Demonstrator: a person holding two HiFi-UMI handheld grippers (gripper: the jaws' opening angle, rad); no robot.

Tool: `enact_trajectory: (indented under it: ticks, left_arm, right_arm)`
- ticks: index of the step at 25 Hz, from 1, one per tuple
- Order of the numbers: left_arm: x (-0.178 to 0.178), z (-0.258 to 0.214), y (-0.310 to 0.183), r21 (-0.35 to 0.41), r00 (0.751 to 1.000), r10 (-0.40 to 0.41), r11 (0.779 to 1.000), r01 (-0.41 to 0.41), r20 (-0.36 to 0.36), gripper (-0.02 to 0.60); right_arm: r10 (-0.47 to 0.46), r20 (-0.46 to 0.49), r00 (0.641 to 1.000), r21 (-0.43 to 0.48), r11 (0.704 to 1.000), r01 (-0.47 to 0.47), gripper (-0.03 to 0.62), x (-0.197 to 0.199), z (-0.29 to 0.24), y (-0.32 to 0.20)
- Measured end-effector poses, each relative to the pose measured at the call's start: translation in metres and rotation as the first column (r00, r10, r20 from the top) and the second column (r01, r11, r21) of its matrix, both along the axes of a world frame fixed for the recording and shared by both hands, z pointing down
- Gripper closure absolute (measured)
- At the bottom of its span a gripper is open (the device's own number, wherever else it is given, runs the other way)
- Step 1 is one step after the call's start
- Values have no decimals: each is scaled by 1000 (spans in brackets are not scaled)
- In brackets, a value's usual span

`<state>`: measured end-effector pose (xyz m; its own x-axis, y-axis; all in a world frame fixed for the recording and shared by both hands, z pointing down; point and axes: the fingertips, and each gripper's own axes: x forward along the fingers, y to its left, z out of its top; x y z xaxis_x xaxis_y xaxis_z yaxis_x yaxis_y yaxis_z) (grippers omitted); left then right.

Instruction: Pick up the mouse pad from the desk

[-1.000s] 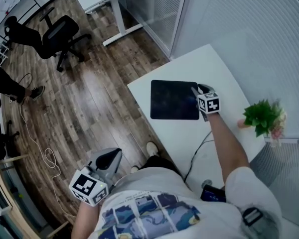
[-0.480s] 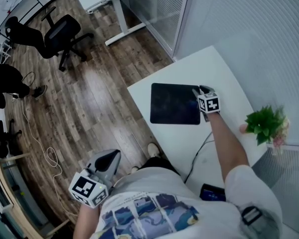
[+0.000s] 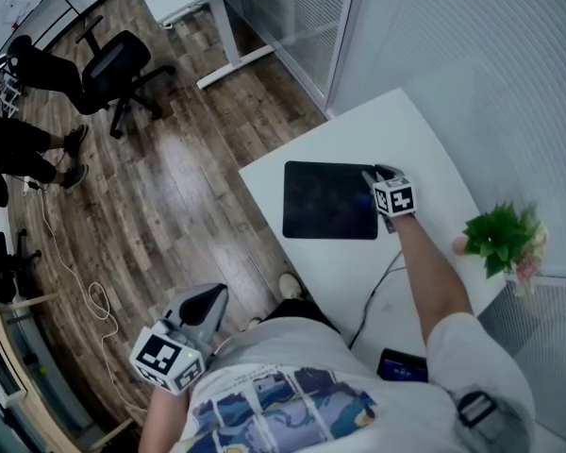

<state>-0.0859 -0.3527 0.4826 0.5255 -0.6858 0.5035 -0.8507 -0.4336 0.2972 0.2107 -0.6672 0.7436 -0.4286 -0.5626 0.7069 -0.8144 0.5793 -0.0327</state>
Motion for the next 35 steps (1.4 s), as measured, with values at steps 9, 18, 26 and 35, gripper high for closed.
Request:
enact_trajectory:
  ticks: [9,18,26,35]
  left_arm:
    - [-9,-3,4,4,1000,-9,1000,9,2,580]
    - [-22,-7,20,20,1000,-27,999,27,-6,580]
    - [-37,-11,44,38,1000,-28,999,29,-11,580]
    - [-48,-15,71,63,999,-13,998,15,-35,580]
  right_arm:
    - [2,-28,1000,-4,1000,-2,488,-4,2,5]
    - [20,-64,998,1,1000,-20,539,-10,-4,9]
    - [42,-63,997,31,999,-40,559,-18,-24,20]
    - [47,-44,998,85,995,-43,563,-32,-66,41]
